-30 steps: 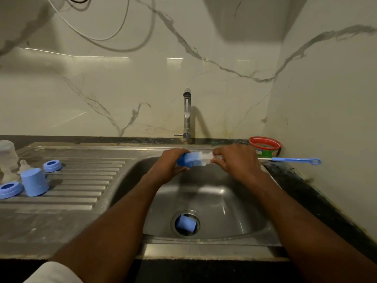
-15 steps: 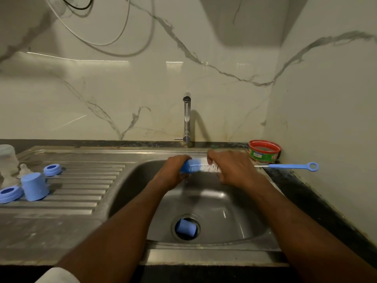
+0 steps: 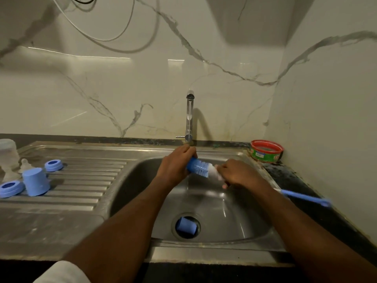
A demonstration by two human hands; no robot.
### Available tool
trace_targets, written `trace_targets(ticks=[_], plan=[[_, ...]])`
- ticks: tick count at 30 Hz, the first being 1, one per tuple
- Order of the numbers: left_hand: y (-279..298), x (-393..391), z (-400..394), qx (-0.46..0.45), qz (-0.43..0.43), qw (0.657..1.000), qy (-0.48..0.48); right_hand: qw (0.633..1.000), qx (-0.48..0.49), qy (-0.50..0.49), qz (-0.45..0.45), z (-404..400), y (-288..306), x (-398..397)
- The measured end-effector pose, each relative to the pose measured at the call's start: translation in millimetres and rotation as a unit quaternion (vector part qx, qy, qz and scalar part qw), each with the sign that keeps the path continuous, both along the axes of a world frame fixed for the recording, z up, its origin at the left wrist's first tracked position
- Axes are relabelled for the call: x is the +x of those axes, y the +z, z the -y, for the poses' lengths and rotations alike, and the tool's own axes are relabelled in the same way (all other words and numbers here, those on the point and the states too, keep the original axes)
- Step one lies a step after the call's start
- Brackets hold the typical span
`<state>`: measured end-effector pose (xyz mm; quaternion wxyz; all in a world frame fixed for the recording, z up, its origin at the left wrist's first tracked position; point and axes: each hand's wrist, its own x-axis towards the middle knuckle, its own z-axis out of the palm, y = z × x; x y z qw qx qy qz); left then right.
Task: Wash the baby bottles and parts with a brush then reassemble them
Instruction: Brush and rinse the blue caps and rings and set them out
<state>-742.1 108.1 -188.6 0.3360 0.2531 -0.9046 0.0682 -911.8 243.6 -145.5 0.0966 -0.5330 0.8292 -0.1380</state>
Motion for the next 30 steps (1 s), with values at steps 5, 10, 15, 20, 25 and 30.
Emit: trace_targets(ticks=[5,10,15,20,25,30], plan=[[-8,1,1,0.1,0.028,0.994,-0.018,0.969,-0.129,0.054,-0.203,-4,10,4],[-4,3,8,0.084,-0.01,0.996,-0.01,0.966,-0.151,0.044,-0.206,-4,4,13],[-16,1,13,0.173,-0.01,0.985,0.002,0.963,-0.167,0.065,-0.202,-5,6,17],[-21,-1,10,0.23,0.08,0.97,-0.017,0.96,-0.167,0.02,-0.224,-5,8,18],[-12,0,7,0.196,0.051,0.979,-0.028,0.968,-0.161,-0.027,-0.19,-6,6,11],[-5,3,11,0.178,-0.057,0.982,0.007,0.967,-0.176,0.051,-0.178,-4,7,15]])
